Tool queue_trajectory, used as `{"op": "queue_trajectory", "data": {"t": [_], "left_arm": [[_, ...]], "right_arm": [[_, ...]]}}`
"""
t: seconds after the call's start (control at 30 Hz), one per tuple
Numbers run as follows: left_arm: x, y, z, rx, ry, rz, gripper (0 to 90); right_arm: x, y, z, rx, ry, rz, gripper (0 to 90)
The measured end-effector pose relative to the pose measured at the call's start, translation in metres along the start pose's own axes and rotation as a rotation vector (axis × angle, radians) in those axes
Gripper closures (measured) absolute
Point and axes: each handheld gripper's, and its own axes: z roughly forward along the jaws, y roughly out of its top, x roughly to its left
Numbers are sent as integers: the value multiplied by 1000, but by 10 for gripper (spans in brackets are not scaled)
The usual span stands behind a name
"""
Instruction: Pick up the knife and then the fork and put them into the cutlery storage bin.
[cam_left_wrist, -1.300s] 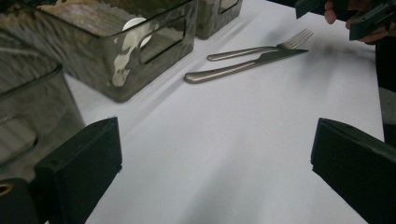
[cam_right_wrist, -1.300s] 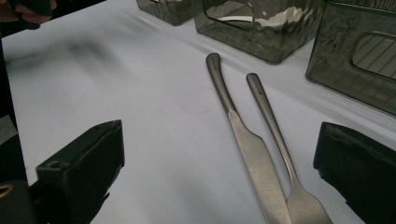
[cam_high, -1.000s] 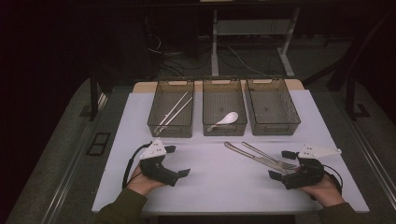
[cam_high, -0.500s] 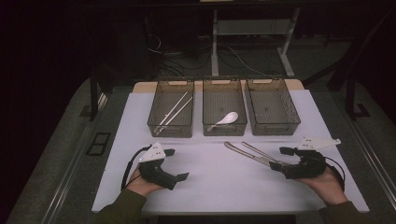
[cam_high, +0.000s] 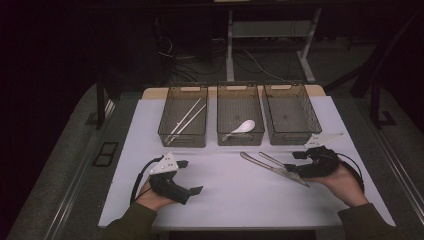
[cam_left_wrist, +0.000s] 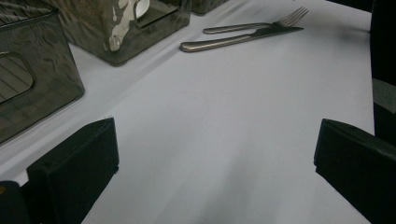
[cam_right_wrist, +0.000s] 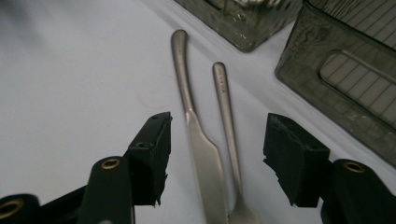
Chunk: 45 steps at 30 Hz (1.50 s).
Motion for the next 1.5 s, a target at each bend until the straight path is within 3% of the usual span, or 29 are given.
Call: {"op": "queue_trajectory", "data": {"t": [0.13,0.37,0.77,1.5], "left_arm": [[0,0,0,0,-5,-9,0],[0,-1,1,1,-13,-11,0],[1,-1,2,4,-20,-12,0],[1,-1,2,3,-27,-17,0]], "right_arm": [[-4,9,9,54,-19,-28,507],[-13,18,24,145,0,-59,581],[-16,14,36,273,15,-88,697],[-15,9,46,343,2,-126,778]]}}
